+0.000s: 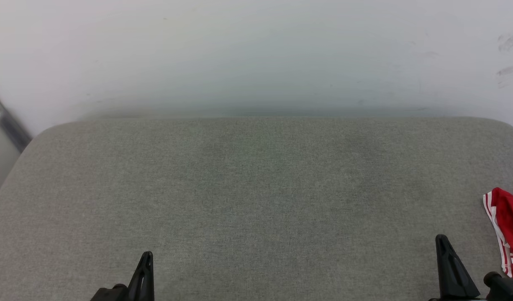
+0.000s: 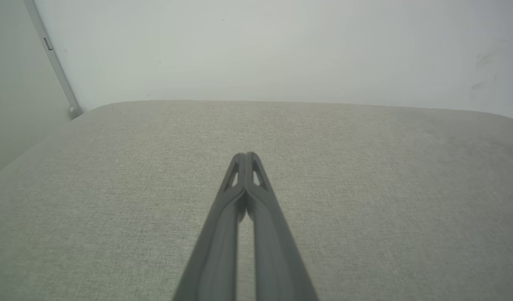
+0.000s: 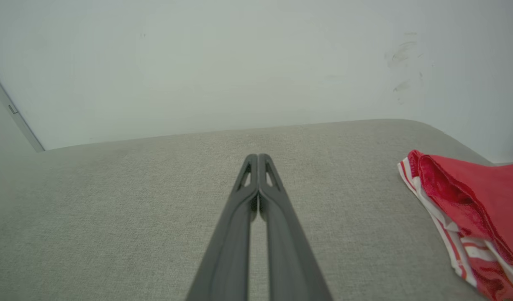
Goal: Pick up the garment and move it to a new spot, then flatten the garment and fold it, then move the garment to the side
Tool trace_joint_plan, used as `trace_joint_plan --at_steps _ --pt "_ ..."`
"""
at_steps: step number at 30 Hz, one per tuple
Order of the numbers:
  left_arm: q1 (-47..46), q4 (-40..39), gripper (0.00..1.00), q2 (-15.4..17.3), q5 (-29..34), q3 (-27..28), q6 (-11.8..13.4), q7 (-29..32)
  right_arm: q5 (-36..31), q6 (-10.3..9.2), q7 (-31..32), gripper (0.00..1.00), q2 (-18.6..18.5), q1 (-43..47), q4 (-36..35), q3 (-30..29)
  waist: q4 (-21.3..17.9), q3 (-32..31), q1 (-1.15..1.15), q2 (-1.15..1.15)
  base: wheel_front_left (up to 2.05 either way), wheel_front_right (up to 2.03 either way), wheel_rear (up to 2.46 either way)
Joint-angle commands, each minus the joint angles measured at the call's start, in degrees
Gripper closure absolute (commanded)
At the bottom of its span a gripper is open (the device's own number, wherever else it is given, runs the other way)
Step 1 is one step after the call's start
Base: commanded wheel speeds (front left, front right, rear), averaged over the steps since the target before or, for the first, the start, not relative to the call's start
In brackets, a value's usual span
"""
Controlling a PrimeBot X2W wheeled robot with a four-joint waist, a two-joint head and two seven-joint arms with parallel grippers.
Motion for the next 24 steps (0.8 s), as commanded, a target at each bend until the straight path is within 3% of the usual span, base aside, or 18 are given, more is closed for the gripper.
trace_joint_plan --at_steps 1,24 --pt "-0.8 -0.6 1.0 0.0 -2.3 0.2 -0.2 0.4 2.4 0.0 0.3 1.0 0.0 -0.6 -0.6 0.0 0.0 0.0 0.0 0.0 0.0 0.0 0.0" --pt "-5.8 2.6 1.0 0.4 -27.7 1.9 -1.8 6.1 26.7 -0.01 6.0 1.0 -0.4 -5.3 2.4 -0.3 -0.6 0.6 0.0 0.0 0.0 0.0 0.0"
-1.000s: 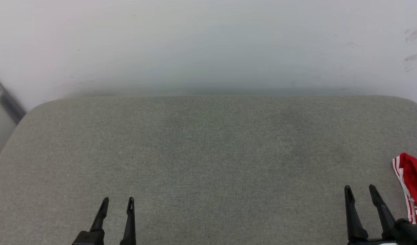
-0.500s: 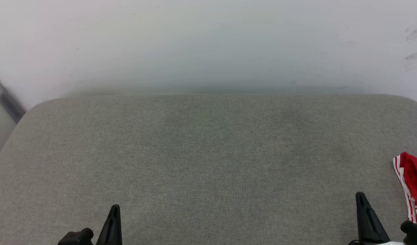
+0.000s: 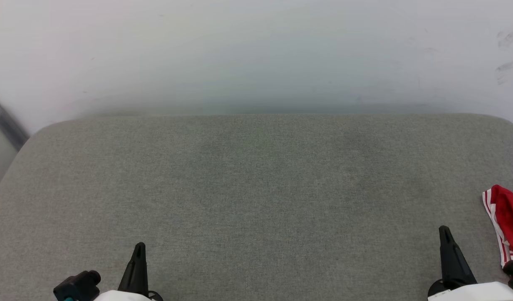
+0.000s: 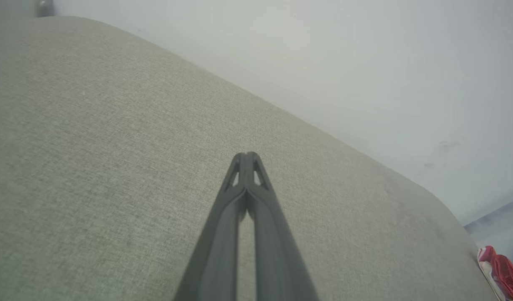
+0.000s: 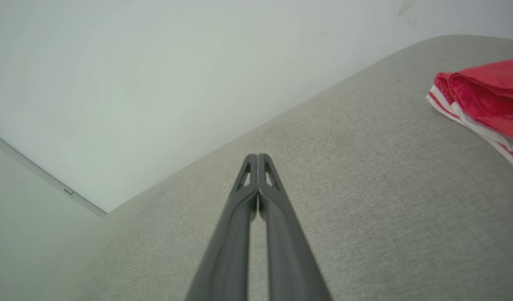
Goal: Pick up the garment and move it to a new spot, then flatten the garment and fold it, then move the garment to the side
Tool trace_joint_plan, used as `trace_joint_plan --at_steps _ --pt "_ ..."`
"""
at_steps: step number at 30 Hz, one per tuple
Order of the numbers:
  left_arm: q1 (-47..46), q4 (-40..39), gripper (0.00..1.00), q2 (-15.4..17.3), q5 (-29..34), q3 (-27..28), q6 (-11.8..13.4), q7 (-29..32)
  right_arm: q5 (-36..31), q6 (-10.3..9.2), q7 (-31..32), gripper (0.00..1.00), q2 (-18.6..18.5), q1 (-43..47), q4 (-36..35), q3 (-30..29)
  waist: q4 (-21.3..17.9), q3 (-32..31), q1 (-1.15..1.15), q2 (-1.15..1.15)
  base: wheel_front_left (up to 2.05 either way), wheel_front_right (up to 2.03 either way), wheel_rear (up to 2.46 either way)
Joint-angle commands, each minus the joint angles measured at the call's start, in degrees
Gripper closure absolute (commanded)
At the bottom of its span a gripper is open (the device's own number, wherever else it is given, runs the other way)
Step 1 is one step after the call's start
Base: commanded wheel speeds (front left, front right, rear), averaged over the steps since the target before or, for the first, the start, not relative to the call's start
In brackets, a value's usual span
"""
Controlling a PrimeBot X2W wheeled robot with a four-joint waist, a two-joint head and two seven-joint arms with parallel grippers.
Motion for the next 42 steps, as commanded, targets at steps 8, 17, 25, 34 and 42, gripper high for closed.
trace_joint_plan --at_steps 8,17,25,34,42 --pt "-2.9 0.3 1.0 0.4 -8.5 0.9 -0.7 1.9 8.3 0.0 1.9 1.0 -0.4 -2.9 0.3 -0.2 -0.2 0.2 0.0 0.0 0.0 0.0 0.0" --pt "-4.4 1.2 1.0 0.4 -16.0 1.4 -1.2 3.7 15.5 0.0 3.7 1.0 -0.4 -4.3 1.2 -0.4 -0.4 0.4 0.0 0.0 0.0 0.0 0.0" --pt "-5.6 2.0 1.0 0.5 -22.1 1.9 -1.6 5.1 21.3 -0.01 5.1 1.0 -0.4 -5.5 1.9 -0.6 -0.7 0.6 0.0 0.0 0.0 0.0 0.0" --pt "-6.7 2.7 1.0 0.5 -27.6 2.4 -2.0 6.5 26.6 -0.01 6.5 1.0 -0.4 -6.5 2.6 -0.7 -0.9 0.8 0.0 0.0 0.0 0.0 0.0" --pt "-7.7 3.3 1.0 0.5 -32.8 2.8 -2.3 7.8 31.6 -0.01 7.8 1.0 -0.4 -7.5 3.2 -0.9 -1.1 1.0 0.0 0.0 0.0 0.0 0.0"
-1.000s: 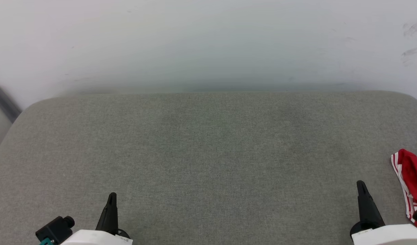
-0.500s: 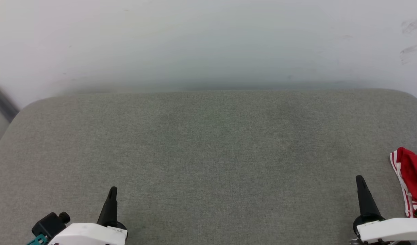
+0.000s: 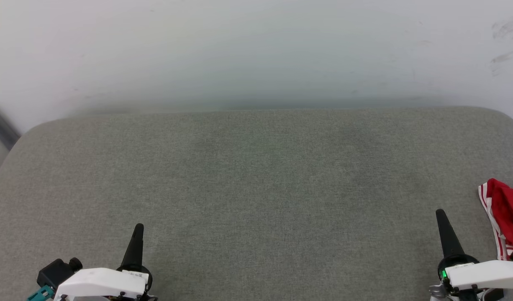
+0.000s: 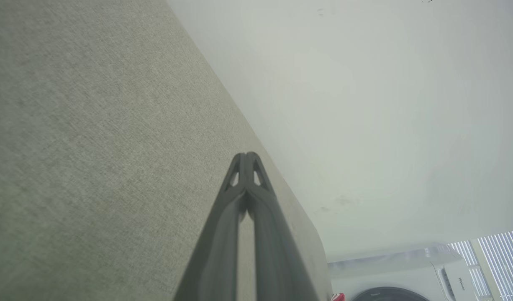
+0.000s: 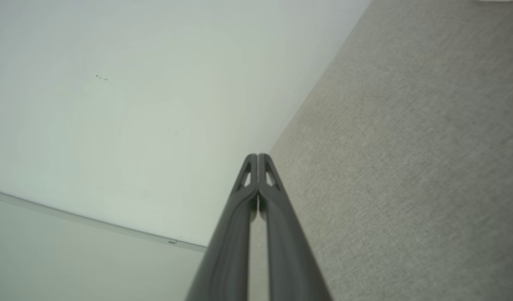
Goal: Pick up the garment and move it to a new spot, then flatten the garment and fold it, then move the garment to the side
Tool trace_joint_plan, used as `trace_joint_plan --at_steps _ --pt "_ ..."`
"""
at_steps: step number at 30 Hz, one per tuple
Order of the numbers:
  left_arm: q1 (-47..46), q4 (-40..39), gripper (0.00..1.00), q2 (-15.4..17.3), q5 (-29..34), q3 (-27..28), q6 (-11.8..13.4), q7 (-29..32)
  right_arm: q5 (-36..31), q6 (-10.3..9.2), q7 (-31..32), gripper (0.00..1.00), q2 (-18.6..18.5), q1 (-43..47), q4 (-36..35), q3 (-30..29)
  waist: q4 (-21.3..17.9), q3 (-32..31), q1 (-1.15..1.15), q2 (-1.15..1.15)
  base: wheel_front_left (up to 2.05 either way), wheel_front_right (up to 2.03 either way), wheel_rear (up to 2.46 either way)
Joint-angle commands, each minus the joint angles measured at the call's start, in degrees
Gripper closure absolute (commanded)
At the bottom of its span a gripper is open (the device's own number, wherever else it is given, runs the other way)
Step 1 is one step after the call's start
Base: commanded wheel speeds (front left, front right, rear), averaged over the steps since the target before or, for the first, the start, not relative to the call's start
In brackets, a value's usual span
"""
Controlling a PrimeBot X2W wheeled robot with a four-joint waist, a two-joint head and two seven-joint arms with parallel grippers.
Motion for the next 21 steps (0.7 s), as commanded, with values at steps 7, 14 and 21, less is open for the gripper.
trace_joint_plan --at_steps 7,14,21 --pt "-2.3 0.2 1.0 0.3 -4.8 0.5 -0.6 1.3 4.6 0.0 1.2 1.0 -0.3 -2.1 0.2 -0.2 -0.2 0.2 0.0 0.0 0.0 0.0 0.0" --pt "-3.0 0.7 1.0 0.3 -8.8 0.9 -0.8 2.3 8.4 0.0 2.2 1.0 -0.3 -2.9 0.7 -0.4 -0.4 0.3 0.0 0.0 0.0 0.0 0.0" --pt "-3.7 1.1 1.0 0.2 -12.5 1.3 -1.0 3.2 12.0 -0.01 3.2 1.0 -0.2 -3.6 1.2 -0.6 -0.5 0.5 0.0 0.0 0.0 0.0 0.0"
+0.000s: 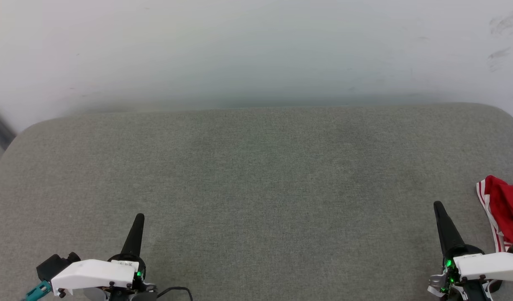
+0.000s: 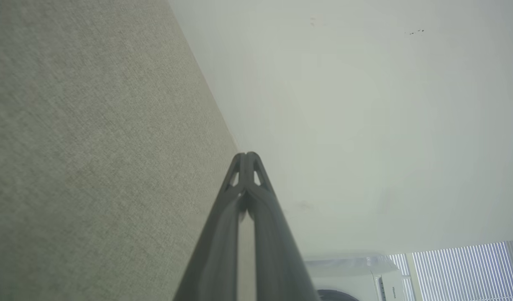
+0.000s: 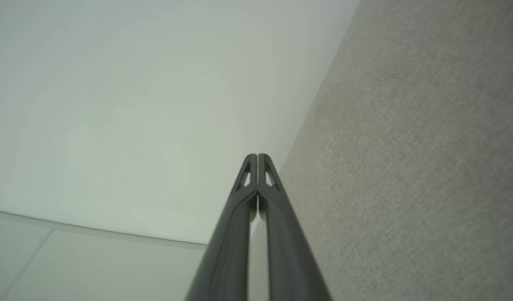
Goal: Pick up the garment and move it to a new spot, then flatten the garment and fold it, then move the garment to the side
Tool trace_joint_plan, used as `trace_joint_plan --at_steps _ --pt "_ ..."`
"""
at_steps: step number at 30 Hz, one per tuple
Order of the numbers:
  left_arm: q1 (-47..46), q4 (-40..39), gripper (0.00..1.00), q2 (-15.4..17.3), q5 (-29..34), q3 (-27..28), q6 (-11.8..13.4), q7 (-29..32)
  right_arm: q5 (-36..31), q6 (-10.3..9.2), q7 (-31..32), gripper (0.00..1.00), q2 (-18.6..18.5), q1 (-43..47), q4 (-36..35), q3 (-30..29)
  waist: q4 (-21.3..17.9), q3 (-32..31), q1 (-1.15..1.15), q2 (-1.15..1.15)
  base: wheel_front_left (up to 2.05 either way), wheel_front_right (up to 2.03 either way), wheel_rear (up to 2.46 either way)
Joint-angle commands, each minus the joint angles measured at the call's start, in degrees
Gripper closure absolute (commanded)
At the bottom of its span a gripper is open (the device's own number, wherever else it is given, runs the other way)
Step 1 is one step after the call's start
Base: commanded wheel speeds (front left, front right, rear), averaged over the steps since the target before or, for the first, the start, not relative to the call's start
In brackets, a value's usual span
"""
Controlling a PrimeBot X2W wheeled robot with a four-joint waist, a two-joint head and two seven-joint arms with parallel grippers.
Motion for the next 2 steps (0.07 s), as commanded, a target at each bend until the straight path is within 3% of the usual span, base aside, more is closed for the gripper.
trace_joint_plan --at_steps 1,2 --pt "-1.2 -0.1 1.0 0.2 -1.1 0.3 -0.2 0.4 1.2 -0.01 0.2 1.0 -0.2 -1.5 0.0 -0.2 0.0 0.0 0.0 0.0 0.0 0.0 0.0" --pt "-1.2 -0.1 1.0 0.2 -1.6 0.4 -0.3 0.5 1.7 -0.01 0.4 1.0 -0.2 -1.6 0.0 -0.2 -0.1 0.0 0.0 0.0 0.0 0.0 0.0"
